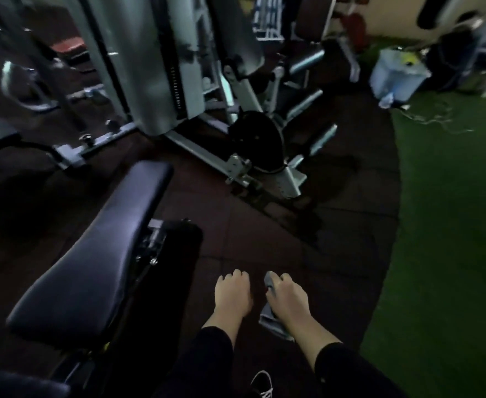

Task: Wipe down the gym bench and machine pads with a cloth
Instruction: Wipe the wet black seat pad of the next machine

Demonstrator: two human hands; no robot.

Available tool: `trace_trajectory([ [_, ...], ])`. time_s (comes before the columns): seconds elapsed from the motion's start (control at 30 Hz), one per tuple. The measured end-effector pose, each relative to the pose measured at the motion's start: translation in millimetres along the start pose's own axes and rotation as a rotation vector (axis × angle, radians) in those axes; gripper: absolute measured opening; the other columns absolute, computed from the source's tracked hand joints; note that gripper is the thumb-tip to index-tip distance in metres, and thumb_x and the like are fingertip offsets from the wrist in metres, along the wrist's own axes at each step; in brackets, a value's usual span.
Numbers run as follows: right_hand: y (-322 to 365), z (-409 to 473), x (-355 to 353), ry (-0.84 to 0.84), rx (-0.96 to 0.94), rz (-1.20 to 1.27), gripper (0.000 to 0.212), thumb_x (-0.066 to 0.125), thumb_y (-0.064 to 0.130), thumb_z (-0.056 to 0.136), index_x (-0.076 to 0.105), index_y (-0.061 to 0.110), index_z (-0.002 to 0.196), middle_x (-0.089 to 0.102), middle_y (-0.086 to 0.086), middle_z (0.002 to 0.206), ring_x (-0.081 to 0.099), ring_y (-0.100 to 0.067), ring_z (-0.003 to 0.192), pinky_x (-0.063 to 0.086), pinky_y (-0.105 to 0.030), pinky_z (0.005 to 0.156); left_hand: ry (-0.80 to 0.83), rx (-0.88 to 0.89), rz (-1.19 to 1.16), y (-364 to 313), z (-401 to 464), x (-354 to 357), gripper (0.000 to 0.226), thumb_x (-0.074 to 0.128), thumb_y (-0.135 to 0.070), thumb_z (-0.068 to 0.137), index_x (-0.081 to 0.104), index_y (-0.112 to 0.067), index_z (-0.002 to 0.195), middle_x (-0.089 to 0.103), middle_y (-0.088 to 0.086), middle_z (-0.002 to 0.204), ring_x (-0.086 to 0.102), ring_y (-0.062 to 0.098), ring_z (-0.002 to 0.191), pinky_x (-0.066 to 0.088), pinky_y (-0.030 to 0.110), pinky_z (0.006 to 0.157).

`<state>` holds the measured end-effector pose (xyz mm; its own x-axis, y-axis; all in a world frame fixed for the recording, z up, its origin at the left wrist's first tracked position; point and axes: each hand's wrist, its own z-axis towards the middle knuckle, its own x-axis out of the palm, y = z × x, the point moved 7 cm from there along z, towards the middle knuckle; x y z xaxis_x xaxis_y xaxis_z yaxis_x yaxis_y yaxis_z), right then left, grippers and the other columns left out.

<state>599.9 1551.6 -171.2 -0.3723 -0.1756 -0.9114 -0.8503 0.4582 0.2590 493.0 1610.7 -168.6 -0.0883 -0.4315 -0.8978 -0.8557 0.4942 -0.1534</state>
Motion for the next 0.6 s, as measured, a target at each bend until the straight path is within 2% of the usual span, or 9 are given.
trace_trajectory([
  [0.1, -40, 20, -12, -0.009, 0.069, 0.022, 0.034, 0.041, 0.027, 0.098, 0.042, 0.022, 0.132, 0.054, -0.003, 0.118, 0.06, -0.021, 0.101, 0.049, -0.03, 0.081, 0.025, 0.07, 0.016, -40, 36, -9, 0.03, 0.042, -0.026, 0.098, 0.05, -0.013, 0.124, 0.053, 0.006, 0.129, 0.05, 0.026, 0.122, 0.034, 0.039, 0.105],
  [0.23, -85, 52, -26, -0.013, 0.194, 0.087, 0.036, 0.042, 0.027, 0.099, 0.041, 0.023, 0.135, 0.054, -0.002, 0.119, 0.059, -0.022, 0.103, 0.048, -0.03, 0.081, 0.074, 0.167, 0.054, -86, 87, -19, 0.032, 0.042, -0.025, 0.098, 0.05, -0.011, 0.125, 0.053, 0.007, 0.128, 0.051, 0.027, 0.12, 0.035, 0.039, 0.104],
  [0.37, -123, 99, -46, -0.035, 0.267, 0.128, 0.024, 0.043, 0.025, 0.098, 0.046, 0.023, 0.121, 0.056, -0.002, 0.112, 0.06, -0.023, 0.096, 0.052, -0.034, 0.079, 0.141, 0.25, 0.112, -129, 156, -28, 0.032, 0.042, -0.024, 0.098, 0.049, -0.012, 0.126, 0.051, 0.007, 0.13, 0.05, 0.027, 0.12, 0.036, 0.04, 0.104],
  [0.6, -201, 175, -102, -0.114, 0.504, 0.208, 0.024, 0.044, 0.022, 0.097, 0.046, 0.022, 0.121, 0.056, -0.003, 0.109, 0.06, -0.025, 0.095, 0.051, -0.034, 0.075, 0.168, 0.45, 0.269, -216, 263, -64, 0.035, 0.045, -0.027, 0.099, 0.045, -0.013, 0.132, 0.049, 0.007, 0.133, 0.05, 0.025, 0.121, 0.037, 0.038, 0.104],
])
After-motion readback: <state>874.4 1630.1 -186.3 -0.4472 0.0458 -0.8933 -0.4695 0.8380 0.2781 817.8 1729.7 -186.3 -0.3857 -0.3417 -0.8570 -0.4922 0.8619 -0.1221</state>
